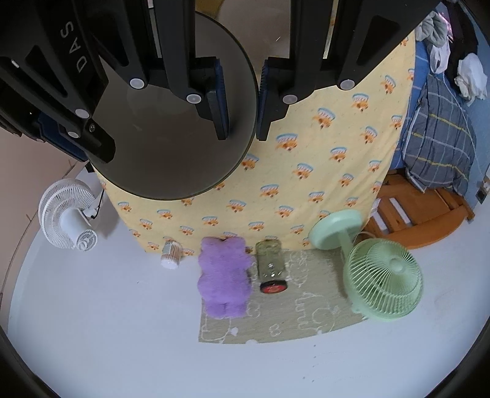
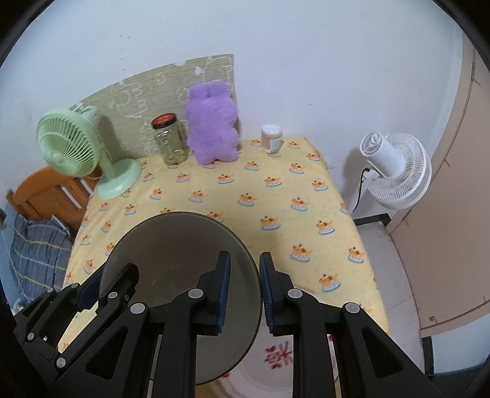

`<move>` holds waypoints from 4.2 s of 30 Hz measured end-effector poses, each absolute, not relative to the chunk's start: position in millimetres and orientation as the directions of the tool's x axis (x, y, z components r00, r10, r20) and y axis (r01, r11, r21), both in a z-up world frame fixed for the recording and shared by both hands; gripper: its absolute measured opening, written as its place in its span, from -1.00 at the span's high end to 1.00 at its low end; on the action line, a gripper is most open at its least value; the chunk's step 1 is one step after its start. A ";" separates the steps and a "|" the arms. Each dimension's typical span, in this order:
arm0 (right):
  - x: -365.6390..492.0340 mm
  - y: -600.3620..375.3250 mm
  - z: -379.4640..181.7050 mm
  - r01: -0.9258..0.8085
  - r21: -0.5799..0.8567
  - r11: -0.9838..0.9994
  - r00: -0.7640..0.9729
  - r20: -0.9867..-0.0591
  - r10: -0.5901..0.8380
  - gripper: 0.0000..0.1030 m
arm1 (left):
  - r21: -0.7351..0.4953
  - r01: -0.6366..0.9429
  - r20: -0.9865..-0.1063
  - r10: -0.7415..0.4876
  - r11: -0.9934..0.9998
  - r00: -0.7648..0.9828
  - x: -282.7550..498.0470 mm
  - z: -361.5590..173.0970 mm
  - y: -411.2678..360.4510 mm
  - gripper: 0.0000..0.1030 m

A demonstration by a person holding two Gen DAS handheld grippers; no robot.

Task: Organize plates and bowls
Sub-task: 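Lift the white bowl and carry it to the other grey-lined bowls, then lower the white bowl into the other bowls and grip the nested stack, then lift the nested bowls and carry them over the plate stack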

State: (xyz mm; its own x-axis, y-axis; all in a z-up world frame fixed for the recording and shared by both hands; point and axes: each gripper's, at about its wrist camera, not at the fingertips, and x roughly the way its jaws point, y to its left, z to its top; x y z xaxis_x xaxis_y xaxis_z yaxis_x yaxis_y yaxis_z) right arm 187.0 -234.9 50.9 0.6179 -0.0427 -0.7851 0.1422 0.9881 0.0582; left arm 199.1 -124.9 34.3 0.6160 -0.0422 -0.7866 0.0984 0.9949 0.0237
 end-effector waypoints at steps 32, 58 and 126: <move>150.4 -138.3 -26.0 0.072 0.025 0.997 0.452 -0.892 -0.010 0.55 | 0.013 0.056 -0.890 -0.014 0.998 0.456 153.5 -38.5 -36.3 0.72; 160.4 -136.9 -43.2 0.054 0.038 0.998 0.417 -0.909 0.012 0.48 | -0.034 0.062 -0.905 -0.057 0.997 0.421 163.0 -53.6 -35.6 0.32; 181.2 -157.2 -96.4 0.069 0.247 0.967 0.280 -0.935 0.219 0.29 | -0.152 0.051 -0.931 -0.160 0.987 0.329 172.1 -90.1 -23.2 -0.29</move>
